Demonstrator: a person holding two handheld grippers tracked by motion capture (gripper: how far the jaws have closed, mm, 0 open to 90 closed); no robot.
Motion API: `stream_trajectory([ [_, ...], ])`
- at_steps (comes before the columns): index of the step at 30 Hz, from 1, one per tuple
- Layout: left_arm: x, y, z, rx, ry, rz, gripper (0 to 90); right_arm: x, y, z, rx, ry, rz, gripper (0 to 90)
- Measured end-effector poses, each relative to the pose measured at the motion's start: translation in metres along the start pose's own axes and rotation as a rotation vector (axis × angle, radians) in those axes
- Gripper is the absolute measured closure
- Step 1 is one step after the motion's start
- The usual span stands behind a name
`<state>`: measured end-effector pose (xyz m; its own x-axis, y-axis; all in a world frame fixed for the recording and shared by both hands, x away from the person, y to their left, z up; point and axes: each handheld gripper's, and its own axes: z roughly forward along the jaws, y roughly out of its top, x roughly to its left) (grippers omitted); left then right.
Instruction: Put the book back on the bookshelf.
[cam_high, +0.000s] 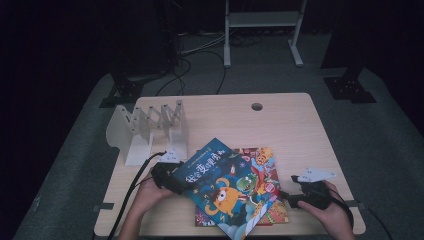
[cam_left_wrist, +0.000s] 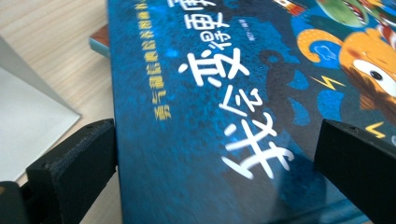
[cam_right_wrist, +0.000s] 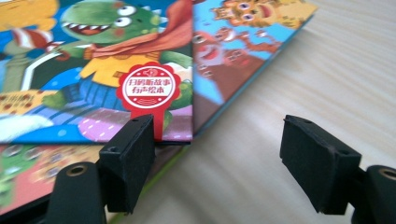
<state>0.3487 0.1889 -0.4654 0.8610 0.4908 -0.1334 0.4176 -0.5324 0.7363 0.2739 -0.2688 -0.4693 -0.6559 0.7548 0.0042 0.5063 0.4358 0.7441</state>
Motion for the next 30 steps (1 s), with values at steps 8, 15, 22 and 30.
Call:
stream_trajectory([
  [8,-0.008,-0.004,-0.001,-0.005,-0.012,0.005,0.0,-0.022,0.011,0.013,0.0,-0.021,0.033,25.6],
  [15,-0.017,-0.01,-0.005,-0.015,-0.014,0.005,0.0,-0.037,0.023,0.024,0.008,-0.051,0.044,26.8],
  [22,-0.029,-0.016,-0.008,-0.022,-0.025,0.004,0.0,-0.051,0.038,0.039,0.01,-0.101,0.047,29.9],
  [30,-0.038,-0.014,-0.005,-0.026,-0.066,0.016,0.0,-0.064,0.063,0.053,0.011,-0.146,0.043,29.9],
])
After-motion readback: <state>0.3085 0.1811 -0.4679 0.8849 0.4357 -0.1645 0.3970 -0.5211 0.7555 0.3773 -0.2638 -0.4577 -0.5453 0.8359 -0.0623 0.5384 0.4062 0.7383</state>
